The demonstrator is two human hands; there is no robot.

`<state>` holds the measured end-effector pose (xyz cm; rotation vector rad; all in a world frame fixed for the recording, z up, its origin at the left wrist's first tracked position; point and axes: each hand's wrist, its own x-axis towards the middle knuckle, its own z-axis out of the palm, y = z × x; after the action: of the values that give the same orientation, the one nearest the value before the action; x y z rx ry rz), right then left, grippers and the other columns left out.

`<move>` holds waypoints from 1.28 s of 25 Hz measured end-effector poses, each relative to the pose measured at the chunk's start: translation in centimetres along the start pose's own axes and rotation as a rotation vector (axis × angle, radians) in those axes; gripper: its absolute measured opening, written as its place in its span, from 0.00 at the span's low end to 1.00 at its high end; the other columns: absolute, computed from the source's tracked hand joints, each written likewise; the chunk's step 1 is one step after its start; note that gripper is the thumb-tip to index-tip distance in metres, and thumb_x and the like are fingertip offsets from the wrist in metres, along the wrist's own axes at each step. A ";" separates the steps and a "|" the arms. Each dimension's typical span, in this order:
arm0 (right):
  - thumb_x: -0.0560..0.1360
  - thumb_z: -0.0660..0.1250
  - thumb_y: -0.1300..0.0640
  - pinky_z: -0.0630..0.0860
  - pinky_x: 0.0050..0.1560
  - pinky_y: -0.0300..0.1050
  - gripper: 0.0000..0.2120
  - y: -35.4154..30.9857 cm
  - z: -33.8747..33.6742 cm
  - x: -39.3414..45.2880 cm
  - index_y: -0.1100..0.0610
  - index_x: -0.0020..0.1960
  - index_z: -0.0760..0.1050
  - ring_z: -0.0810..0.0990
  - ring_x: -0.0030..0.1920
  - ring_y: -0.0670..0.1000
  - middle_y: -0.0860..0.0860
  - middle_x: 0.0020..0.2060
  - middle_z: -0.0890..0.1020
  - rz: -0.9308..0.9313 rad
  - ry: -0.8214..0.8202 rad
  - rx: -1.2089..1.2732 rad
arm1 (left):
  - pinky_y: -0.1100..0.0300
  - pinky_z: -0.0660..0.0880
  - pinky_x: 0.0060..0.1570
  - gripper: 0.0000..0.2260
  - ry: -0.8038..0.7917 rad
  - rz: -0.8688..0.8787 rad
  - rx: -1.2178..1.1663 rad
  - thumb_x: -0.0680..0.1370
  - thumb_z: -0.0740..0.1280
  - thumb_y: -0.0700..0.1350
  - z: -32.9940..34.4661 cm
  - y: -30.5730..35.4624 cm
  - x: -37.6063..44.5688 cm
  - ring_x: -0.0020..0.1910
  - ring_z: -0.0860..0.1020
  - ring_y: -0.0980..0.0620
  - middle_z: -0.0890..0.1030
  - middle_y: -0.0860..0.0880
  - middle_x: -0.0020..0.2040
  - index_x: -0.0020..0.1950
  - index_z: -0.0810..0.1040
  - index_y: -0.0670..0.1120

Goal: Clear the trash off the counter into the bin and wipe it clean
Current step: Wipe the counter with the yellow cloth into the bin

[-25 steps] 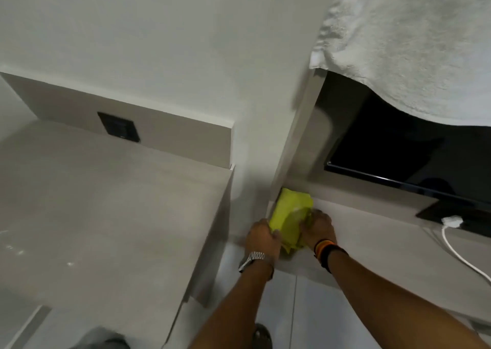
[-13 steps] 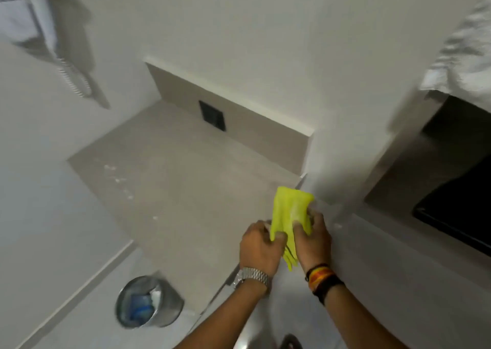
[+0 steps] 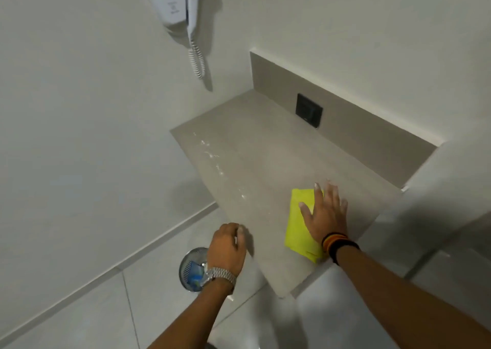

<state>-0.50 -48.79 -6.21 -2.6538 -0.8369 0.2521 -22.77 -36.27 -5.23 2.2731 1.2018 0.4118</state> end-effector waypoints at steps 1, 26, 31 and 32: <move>0.74 0.49 0.34 0.57 0.71 0.69 0.38 -0.3 0.9 0.0 0.56 0.76 0.62 0.57 0.77 0.63 0.60 0.78 0.59 0.011 -0.043 -0.048 | 0.52 0.79 0.50 0.12 0.003 -0.010 -0.022 0.82 0.60 0.49 -1.0 -1.9 0.4 0.50 0.79 0.49 0.83 0.49 0.53 0.57 0.81 0.48; 0.80 0.61 0.53 0.74 0.61 0.55 0.23 -20.8 53.4 -2.0 0.61 0.71 0.62 0.76 0.63 0.66 0.64 0.65 0.76 0.359 -0.818 0.009 | 0.48 0.79 0.57 0.33 -0.260 -0.978 -0.234 0.80 0.63 0.53 16.3 -50.2 6.9 0.60 0.79 0.39 0.78 0.39 0.65 0.79 0.54 0.42; 0.78 0.61 0.63 0.75 0.59 0.52 0.16 -18.5 59.3 -1.1 0.61 0.65 0.70 0.78 0.59 0.64 0.63 0.61 0.78 0.429 -0.749 0.099 | 0.45 0.82 0.51 0.12 -0.260 -1.055 -0.362 0.78 0.66 0.49 22.1 -54.9 8.9 0.49 0.83 0.40 0.84 0.42 0.53 0.59 0.78 0.45; 0.78 0.61 0.63 0.76 0.58 0.52 0.15 -18.6 59.3 -1.2 0.61 0.64 0.71 0.79 0.58 0.64 0.62 0.60 0.79 0.416 -0.721 0.117 | 0.44 0.83 0.50 0.11 -0.246 -1.047 -0.355 0.79 0.65 0.49 22.1 -55.3 8.8 0.48 0.83 0.40 0.85 0.42 0.52 0.56 0.79 0.45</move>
<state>-27.04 -19.16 -53.97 -2.5952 -0.4037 1.3689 -43.91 -10.22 -55.24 1.1222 1.7859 -0.0637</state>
